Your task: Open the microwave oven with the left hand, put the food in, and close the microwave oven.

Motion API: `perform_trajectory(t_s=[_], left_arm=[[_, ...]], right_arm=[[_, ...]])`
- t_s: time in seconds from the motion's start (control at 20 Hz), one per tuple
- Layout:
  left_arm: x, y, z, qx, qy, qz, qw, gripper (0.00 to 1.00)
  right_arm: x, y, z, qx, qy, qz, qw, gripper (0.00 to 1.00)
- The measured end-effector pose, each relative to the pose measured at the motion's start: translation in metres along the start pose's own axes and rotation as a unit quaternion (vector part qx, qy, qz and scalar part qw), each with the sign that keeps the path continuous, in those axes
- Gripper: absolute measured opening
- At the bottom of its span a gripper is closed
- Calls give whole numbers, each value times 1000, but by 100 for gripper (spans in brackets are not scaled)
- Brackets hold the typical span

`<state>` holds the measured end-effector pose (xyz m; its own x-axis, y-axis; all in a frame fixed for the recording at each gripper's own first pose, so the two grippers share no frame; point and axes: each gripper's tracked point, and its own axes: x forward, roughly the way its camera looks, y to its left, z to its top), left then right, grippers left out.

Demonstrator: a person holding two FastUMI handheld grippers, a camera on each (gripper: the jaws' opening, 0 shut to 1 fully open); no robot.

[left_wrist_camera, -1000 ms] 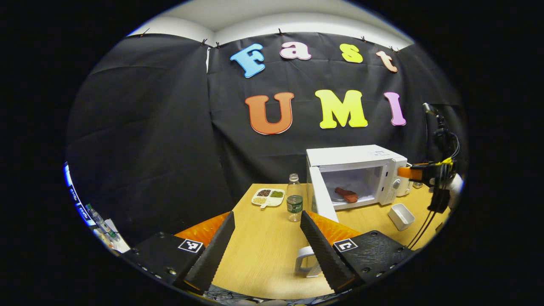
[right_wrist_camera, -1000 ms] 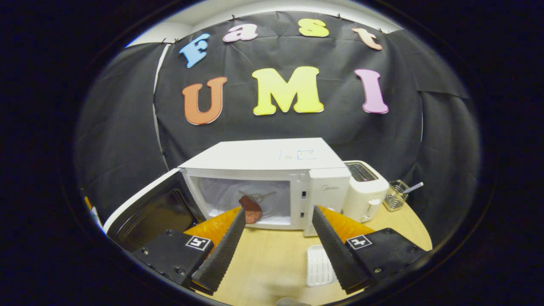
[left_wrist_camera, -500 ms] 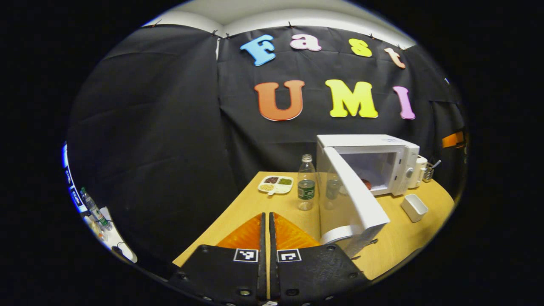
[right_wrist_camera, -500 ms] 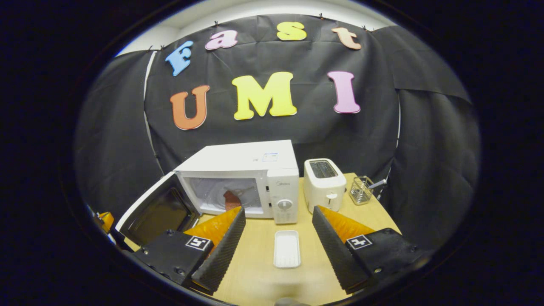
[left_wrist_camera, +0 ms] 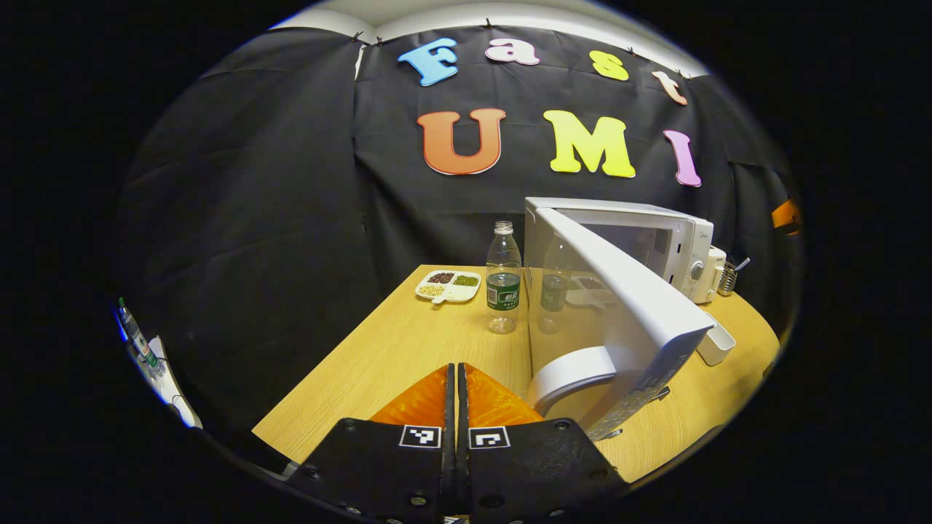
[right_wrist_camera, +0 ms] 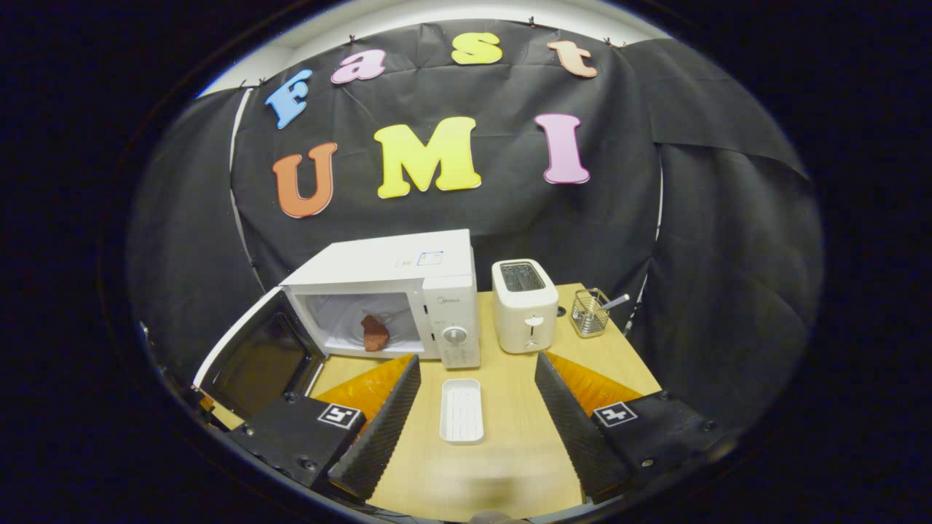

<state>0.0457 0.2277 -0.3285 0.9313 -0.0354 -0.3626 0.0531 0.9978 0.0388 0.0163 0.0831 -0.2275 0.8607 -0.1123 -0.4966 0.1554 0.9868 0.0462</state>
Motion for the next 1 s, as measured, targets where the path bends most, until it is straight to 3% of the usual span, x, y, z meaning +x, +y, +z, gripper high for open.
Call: perform_trajectory(t_s=[0.25, 0.55, 1.0], left_arm=[[3, -41, -4, -9, 8, -34, 999, 0], [-2, -123, -2, -2, 9, -95, 995, 0], [15, -249, 29, 8, -23, -192, 981, 0]], right_arm=[[1, -19, -10, 9, 21, -4, 1000, 100], [0, -52, -9, 18, 29, -11, 999, 100], [-8, -103, 1, 20, 28, -31, 999, 100]])
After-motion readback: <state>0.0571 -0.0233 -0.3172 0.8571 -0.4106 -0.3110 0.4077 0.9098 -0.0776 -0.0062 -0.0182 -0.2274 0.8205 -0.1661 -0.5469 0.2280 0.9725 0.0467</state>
